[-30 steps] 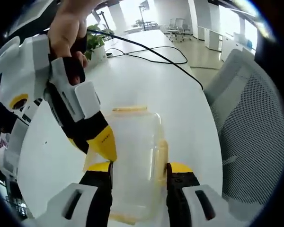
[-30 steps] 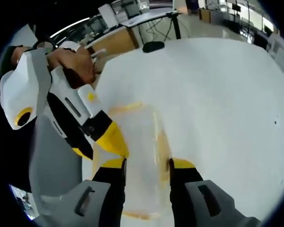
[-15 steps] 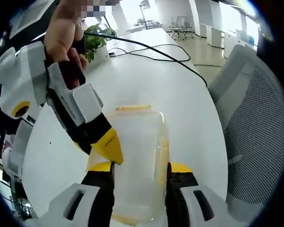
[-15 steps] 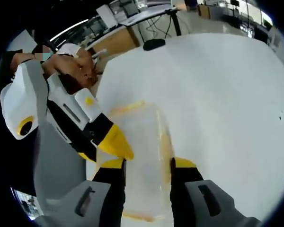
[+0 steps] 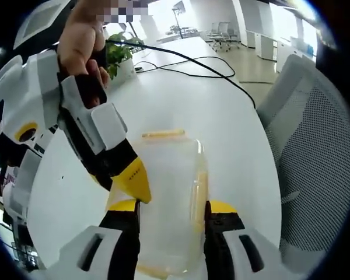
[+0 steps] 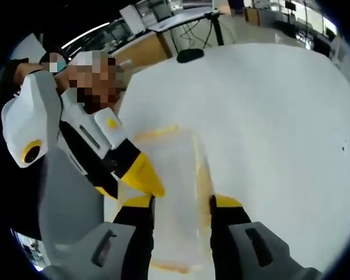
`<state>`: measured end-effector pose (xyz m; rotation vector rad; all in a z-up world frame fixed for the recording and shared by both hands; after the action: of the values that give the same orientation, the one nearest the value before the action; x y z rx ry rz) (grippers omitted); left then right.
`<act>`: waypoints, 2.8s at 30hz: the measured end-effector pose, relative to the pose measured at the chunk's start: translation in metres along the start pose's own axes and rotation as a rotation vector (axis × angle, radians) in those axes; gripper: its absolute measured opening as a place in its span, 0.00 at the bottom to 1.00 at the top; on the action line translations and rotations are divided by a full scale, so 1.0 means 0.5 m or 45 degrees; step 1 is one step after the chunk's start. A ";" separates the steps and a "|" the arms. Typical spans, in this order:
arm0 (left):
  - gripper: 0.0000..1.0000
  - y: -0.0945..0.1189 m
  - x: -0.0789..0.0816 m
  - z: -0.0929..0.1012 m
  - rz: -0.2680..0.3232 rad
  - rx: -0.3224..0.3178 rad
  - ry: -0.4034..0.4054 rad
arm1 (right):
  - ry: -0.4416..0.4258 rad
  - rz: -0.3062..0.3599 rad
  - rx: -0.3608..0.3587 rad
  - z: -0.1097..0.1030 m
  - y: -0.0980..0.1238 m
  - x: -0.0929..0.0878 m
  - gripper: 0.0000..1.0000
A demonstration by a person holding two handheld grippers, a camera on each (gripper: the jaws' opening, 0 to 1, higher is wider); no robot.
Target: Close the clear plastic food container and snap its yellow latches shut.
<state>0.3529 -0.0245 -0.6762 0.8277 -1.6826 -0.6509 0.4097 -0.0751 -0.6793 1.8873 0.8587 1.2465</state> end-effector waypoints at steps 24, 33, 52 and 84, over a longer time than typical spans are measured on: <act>0.40 0.003 0.014 0.007 -0.031 -0.069 0.038 | 0.021 0.009 -0.114 0.003 0.017 0.005 0.38; 0.48 0.014 0.025 -0.005 -0.005 -0.047 0.126 | 0.005 0.106 -0.195 0.001 0.055 0.017 0.41; 0.53 0.073 -0.007 -0.039 0.037 0.046 0.343 | 0.018 0.186 -0.384 -0.044 0.095 0.005 0.49; 0.68 0.111 -0.099 -0.038 0.199 0.243 0.672 | -0.182 0.427 -0.757 -0.142 0.063 -0.123 0.64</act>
<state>0.3685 0.0486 -0.6575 0.8983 -1.3174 -0.1413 0.3283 -0.1287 -0.6612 1.6313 0.0660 1.3531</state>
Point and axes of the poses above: the point that each gripper's makers call its tool centre point, and the gripper's own axes: y roughly backward along the fingers, z roughly to its right, x roughly out of its top, the point moved 5 cm from there along y, roughly backward along the fingers, and after that the axes turned 4 degrees about y, right-handed, at the moved point
